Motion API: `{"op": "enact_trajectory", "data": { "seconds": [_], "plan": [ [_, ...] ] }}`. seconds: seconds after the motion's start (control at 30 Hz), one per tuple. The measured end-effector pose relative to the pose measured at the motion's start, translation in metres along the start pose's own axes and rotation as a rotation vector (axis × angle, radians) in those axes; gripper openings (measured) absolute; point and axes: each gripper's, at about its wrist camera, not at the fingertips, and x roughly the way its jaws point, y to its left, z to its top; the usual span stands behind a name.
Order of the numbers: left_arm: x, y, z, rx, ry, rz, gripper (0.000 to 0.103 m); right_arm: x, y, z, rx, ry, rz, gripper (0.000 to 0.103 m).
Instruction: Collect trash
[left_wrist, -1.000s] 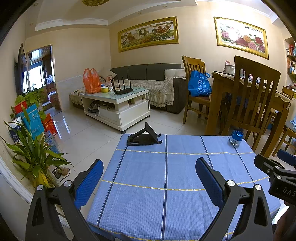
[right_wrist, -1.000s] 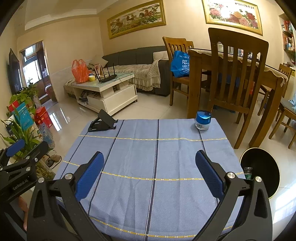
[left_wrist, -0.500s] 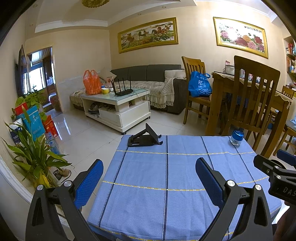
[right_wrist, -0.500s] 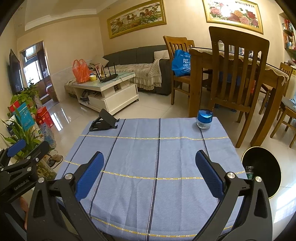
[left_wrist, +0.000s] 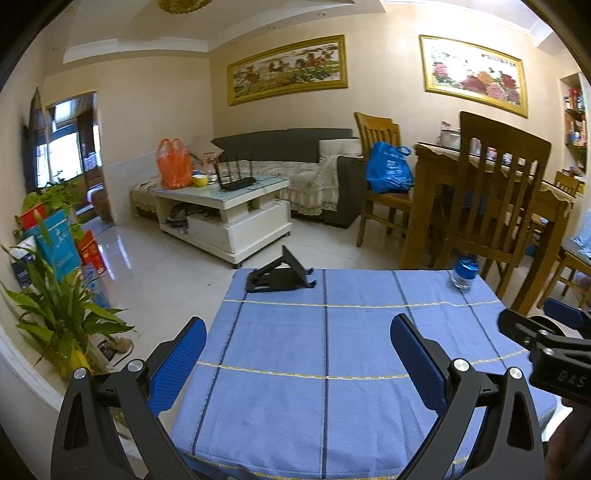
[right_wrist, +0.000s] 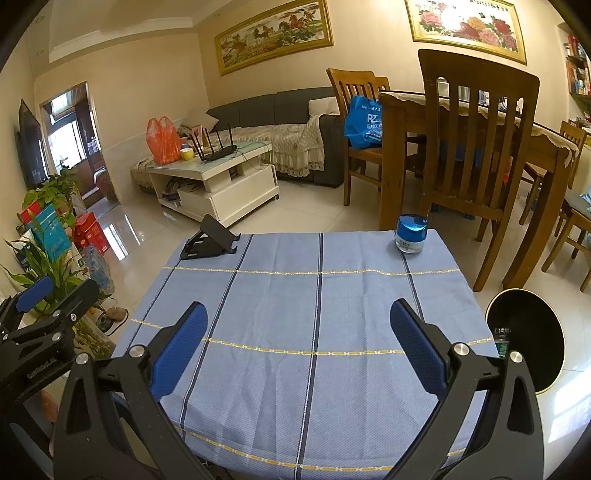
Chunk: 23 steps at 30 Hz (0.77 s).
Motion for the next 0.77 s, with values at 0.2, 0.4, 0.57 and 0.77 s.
{"op": "enact_trajectory", "data": {
  "seconds": [0.2, 0.4, 0.57, 0.77],
  "plan": [
    [-0.001, -0.003, 0.001, 0.005, 0.025, 0.017, 0.096, 0.000, 0.001, -0.001, 0.001, 0.005, -0.001, 0.098],
    [-0.011, -0.005, 0.002, 0.023, -0.041, 0.092, 0.096, 0.000, 0.002, -0.004, 0.009, 0.011, 0.001, 0.098],
    [-0.012, -0.010, 0.003, 0.071, -0.061, 0.096, 0.096, -0.001, 0.005, -0.009, 0.027, 0.021, 0.004, 0.098],
    [-0.015, -0.011, 0.003, 0.076, -0.080, 0.124, 0.096, -0.001, 0.002, -0.007, 0.037, 0.030, 0.006, 0.098]
  ]
}}
